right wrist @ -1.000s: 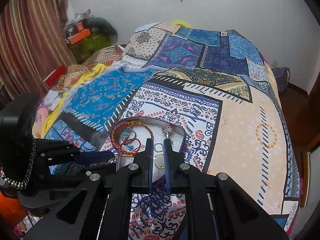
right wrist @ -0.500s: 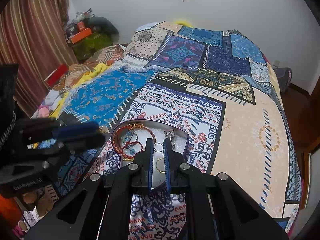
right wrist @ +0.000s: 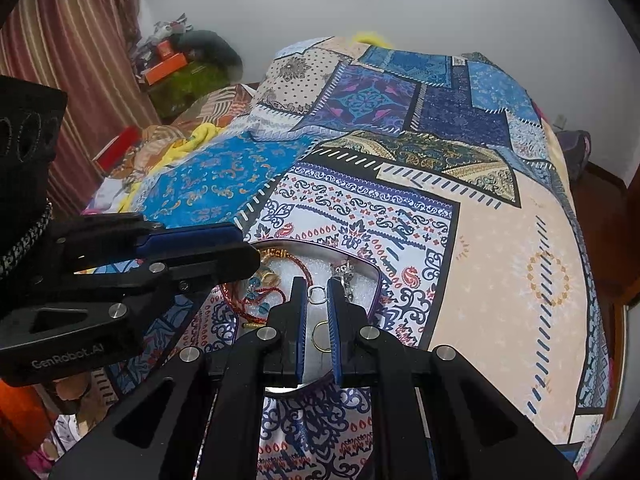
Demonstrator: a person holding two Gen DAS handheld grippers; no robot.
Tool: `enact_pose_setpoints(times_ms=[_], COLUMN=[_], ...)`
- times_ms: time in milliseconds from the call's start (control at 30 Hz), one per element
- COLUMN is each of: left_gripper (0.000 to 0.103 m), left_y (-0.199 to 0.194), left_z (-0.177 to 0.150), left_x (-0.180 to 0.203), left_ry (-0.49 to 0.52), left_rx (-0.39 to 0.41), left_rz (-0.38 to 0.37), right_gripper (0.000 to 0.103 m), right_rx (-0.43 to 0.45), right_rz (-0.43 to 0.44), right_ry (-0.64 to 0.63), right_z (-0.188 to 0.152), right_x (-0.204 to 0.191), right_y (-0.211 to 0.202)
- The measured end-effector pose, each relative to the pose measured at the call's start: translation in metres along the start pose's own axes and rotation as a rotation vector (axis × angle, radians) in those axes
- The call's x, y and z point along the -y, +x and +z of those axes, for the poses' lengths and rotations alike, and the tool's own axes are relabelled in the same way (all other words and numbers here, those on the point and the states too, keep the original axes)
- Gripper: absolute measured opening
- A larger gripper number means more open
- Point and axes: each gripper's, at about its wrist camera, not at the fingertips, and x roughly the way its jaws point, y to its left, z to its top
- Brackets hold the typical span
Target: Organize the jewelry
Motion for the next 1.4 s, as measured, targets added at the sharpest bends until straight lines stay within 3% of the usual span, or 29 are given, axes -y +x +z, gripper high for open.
enact_pose_setpoints(times_ms=[133,300,567,767,867,967,1067,1133,1167,1200,1333,1400], left_gripper=[0.018,0.018,0.018,0.018,0.022,0.027,0.040,0.048,0.050,0.058,0.087,0.090], left_y=[-0.002,-0.018,-0.079,-0.151,-0.194,-0.235,-0.267,-0.281,-0.290,-0.294,-0.313,-0.319], left_z=[0.000,0.001,0.005,0.006,0.003,-0.007,-0.021,-0.029,-0.035,-0.038,-0.053,-0.058], left_x=[0.003,0.005,0.023,0.056,0.077,0.102,0.122,0.131,0.138,0.140,0.146,0.146], left_ry=[0.009,0.005,0.023,0.047,0.061,0.097,0.111,0.123,0.130,0.130,0.108,0.087], left_rx=[-0.001,0.026,0.138,0.287,0.385,0.491,0.578,0.618,0.645,0.656,0.712,0.734], left_rz=[0.011,0.039,0.110,0.151,0.163,0.201,0.210,0.229,0.245,0.252,0.273,0.283], right_gripper=[0.011,0.022,0.023,0.023,0.023,0.023,0.023,0.029,0.039,0.051,0.075,0.086], right_rx=[-0.005,0.014,0.119,0.290,0.417,0.525,0.641,0.691,0.714,0.736,0.787,0.796], right_rz=[-0.008,-0.034,-0.071,-0.128,-0.162,-0.191,-0.225,-0.241,-0.250,-0.261,-0.313,-0.336], right_ry=[0.001,-0.011,-0.021,-0.026,-0.037,-0.036,-0.039,-0.039,-0.038,-0.037,-0.026,-0.023], right_z=[0.000,0.000,0.005,0.004,-0.004,-0.013,-0.029,-0.038,-0.042,-0.047,-0.060,-0.060], right_x=[0.000,-0.005,-0.024,-0.050,-0.070,-0.089,-0.111,-0.123,-0.127,-0.131,-0.145,-0.147], right_y=[0.000,-0.012,-0.070,-0.148,-0.201,-0.242,-0.284,-0.302,-0.308,-0.314,-0.325,-0.322])
